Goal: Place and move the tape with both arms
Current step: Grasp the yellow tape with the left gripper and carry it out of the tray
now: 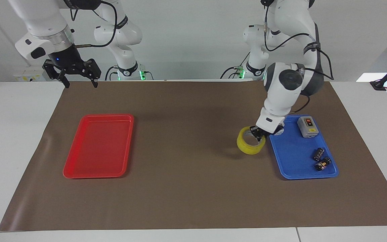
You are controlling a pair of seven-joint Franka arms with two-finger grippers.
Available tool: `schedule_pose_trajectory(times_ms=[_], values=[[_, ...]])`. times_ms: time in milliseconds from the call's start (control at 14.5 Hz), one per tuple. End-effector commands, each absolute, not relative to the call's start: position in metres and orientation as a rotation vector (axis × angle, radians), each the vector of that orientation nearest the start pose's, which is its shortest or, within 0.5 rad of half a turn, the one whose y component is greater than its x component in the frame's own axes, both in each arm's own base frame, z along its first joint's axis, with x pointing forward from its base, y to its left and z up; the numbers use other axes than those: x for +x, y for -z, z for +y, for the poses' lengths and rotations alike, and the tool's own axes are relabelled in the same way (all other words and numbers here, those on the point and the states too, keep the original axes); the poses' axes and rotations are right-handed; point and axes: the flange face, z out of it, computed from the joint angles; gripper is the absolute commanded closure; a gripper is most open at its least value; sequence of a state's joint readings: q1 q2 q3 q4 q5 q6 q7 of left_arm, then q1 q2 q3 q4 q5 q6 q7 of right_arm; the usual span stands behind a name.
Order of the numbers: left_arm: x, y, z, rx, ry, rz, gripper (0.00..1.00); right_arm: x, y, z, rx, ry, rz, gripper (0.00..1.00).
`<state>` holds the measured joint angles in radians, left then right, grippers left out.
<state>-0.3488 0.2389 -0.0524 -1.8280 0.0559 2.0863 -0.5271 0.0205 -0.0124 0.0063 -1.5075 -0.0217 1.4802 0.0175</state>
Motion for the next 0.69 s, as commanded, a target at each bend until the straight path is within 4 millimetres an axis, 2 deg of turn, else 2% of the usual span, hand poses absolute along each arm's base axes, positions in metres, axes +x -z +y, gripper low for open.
schedule_pose_trajectory(times_ms=[0, 207, 276, 483, 621], values=[[0.554, -0.392, -0.292, -3.098, 0.104, -0.249, 1.0, 0.54, -0.654, 0.008, -3.157, -0.036, -0.029, 0.0], [0.53, -0.356, -0.351, -3.06, 0.111, -0.281, 1.0, 0.54, -0.654, 0.008, -3.157, -0.036, -0.029, 0.0], [0.524, -0.346, -0.364, -3.041, 0.129, -0.301, 1.0, 0.54, -0.654, 0.009, -3.157, -0.036, -0.032, 0.0], [0.503, -0.329, -0.387, -3.039, 0.118, -0.272, 1.0, 0.54, -0.654, 0.009, -3.157, -0.036, -0.032, 0.0], [0.49, -0.319, -0.394, -3.028, 0.093, -0.235, 1.0, 0.54, -0.654, 0.008, -3.157, -0.036, -0.029, 0.0]])
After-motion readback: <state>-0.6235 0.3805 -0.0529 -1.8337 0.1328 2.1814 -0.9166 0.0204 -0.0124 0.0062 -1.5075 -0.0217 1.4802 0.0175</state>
